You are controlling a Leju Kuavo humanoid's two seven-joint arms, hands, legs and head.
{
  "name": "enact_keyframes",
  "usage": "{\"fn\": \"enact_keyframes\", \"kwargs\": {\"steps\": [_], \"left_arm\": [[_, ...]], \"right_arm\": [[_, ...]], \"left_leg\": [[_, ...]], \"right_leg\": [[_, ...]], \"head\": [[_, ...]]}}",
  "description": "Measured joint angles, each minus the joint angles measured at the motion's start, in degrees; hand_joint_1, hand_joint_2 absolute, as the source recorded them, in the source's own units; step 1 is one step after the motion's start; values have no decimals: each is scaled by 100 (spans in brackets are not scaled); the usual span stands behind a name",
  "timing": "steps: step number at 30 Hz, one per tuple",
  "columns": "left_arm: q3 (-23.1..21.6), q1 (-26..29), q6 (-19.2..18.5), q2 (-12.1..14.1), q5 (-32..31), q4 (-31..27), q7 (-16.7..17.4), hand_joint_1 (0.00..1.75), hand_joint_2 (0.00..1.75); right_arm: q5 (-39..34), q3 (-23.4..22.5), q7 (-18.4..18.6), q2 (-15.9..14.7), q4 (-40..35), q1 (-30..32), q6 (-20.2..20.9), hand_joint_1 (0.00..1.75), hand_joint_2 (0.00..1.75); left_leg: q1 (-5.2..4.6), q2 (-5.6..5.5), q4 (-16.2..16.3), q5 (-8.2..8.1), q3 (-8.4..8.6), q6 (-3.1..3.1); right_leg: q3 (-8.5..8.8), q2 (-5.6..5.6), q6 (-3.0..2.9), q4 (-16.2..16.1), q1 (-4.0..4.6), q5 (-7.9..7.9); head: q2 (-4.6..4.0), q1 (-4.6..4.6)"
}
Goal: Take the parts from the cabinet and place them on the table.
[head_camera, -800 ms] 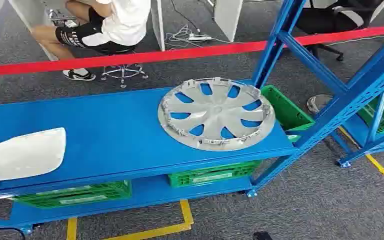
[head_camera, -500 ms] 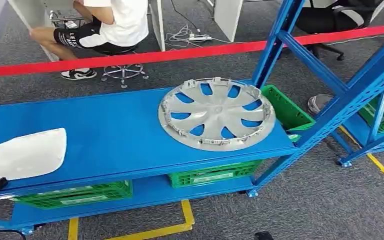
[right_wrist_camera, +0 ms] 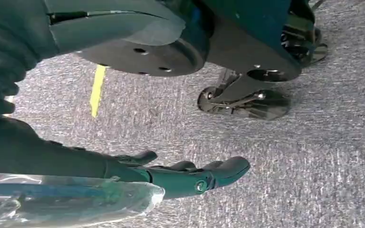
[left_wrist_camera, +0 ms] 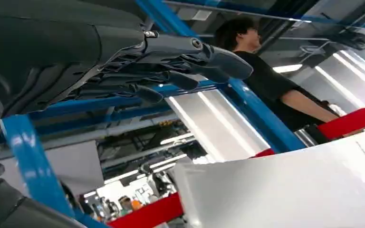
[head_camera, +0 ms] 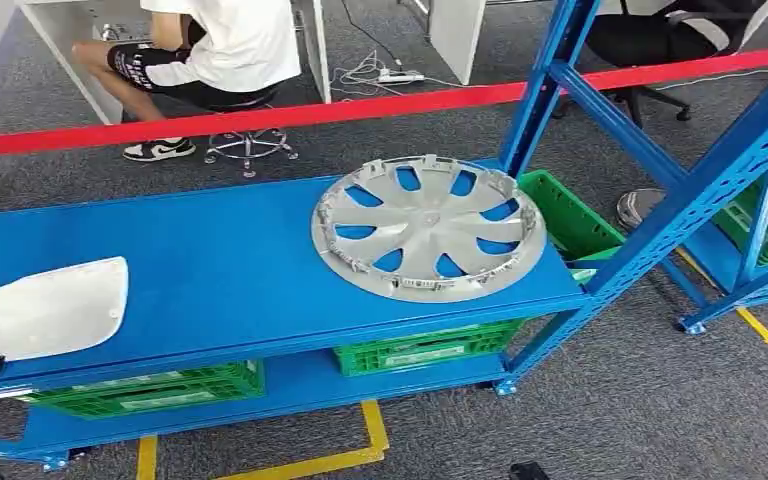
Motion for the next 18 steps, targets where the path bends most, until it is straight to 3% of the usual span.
{"fn": "enact_keyframes", "kwargs": {"steps": [18], "left_arm": [[-323,-303,-52,299,-98,817,4,0,175]], "right_arm": [[17,74,13,13,0,-32,37,0,175]], "left_leg": [[-1,0,0,0,1,0]], "right_leg": [[0,1,0,1,-1,0]], "head": [[0,0]]}}
